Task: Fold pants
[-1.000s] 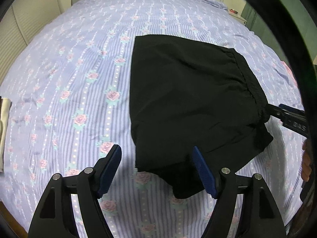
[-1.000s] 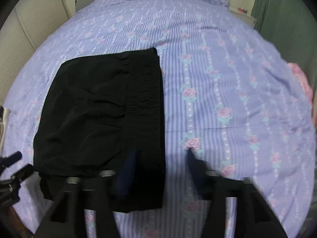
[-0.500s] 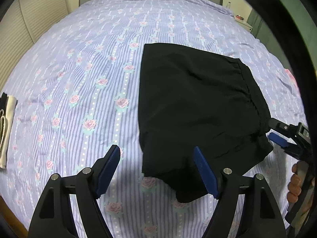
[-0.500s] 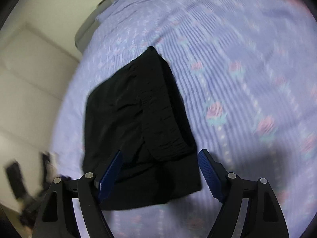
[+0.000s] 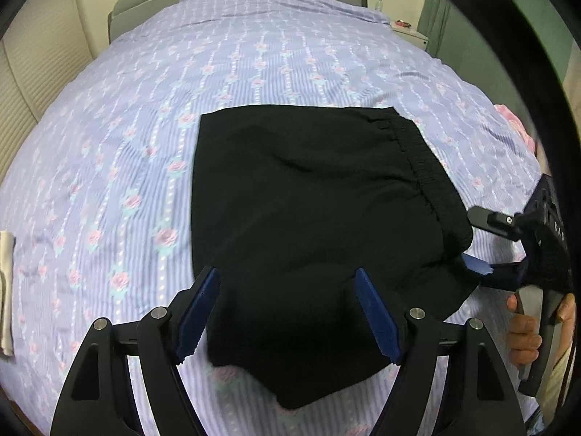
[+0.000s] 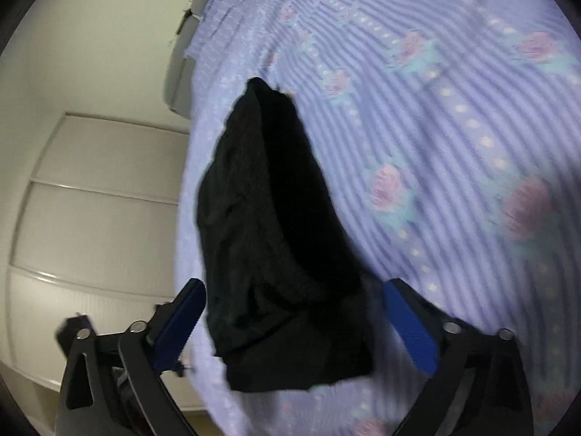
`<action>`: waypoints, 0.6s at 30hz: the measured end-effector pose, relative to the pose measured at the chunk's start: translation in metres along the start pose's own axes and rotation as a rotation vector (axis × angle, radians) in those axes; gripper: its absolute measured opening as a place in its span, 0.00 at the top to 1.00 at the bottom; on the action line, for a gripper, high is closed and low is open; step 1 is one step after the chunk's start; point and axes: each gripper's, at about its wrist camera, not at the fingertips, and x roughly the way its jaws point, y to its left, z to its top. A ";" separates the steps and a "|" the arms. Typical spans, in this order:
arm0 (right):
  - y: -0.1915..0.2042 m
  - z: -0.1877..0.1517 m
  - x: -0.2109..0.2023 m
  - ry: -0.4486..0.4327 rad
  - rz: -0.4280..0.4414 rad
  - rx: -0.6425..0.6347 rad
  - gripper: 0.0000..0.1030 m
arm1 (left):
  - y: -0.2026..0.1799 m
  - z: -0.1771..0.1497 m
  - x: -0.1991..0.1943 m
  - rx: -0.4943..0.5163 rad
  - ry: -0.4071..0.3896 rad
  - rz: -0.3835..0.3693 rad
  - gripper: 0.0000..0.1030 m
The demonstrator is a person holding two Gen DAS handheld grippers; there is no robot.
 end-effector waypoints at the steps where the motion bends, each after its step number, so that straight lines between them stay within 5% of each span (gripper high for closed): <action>1: -0.001 0.003 0.004 0.011 0.032 0.008 0.00 | 0.001 0.002 0.003 -0.010 0.006 -0.007 0.26; 11: -0.004 0.030 0.032 0.119 0.201 0.096 0.00 | -0.008 0.021 0.030 -0.053 0.012 -0.046 0.26; 18: 0.011 0.027 0.050 0.129 0.098 0.029 0.27 | 0.021 0.019 0.035 -0.136 0.038 -0.023 0.26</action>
